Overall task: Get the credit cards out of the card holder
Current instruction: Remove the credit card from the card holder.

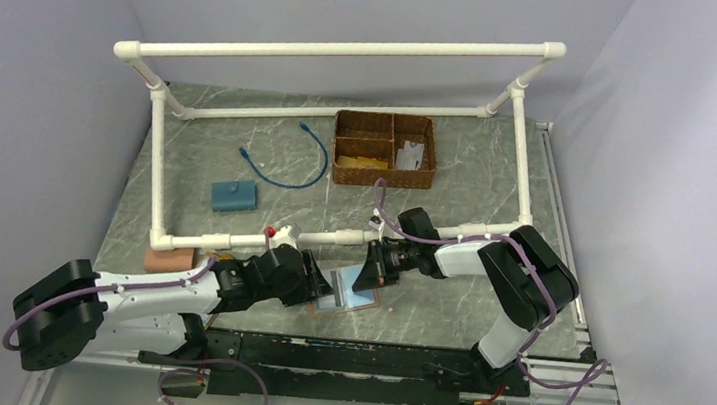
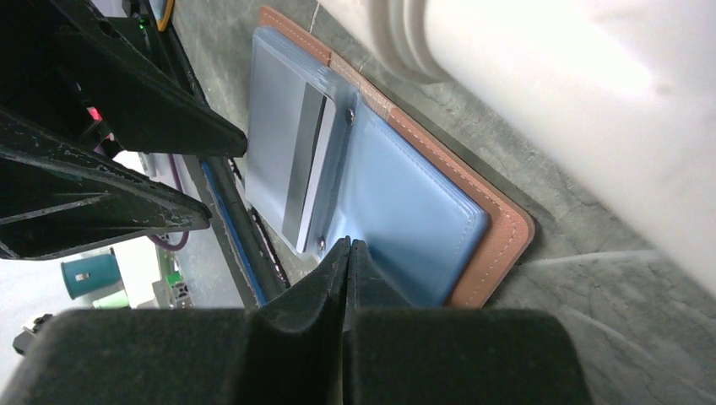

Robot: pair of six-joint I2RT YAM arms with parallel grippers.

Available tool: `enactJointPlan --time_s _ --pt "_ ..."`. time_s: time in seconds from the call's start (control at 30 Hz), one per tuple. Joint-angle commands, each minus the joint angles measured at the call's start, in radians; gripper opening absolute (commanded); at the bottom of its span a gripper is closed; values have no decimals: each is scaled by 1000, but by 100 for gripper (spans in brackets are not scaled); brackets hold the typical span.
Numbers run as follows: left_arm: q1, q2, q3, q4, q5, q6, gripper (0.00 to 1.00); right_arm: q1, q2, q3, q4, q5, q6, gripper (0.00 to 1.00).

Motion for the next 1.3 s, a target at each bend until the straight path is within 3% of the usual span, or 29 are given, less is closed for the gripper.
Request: enactJointPlan --time_s 0.0,0.53,0.9,1.27 --pt "-3 25 -11 66 12 -14 57 5 6 29 -11 12 -21 0" --pt "-2 -17 -106 307 34 -46 49 11 6 34 -14 4 -23 2" --pt "-1 -53 -114 307 14 -50 43 14 12 38 -14 -2 -21 5" --pt "1 39 -130 466 35 -50 34 13 -4 43 -11 -19 -18 18"
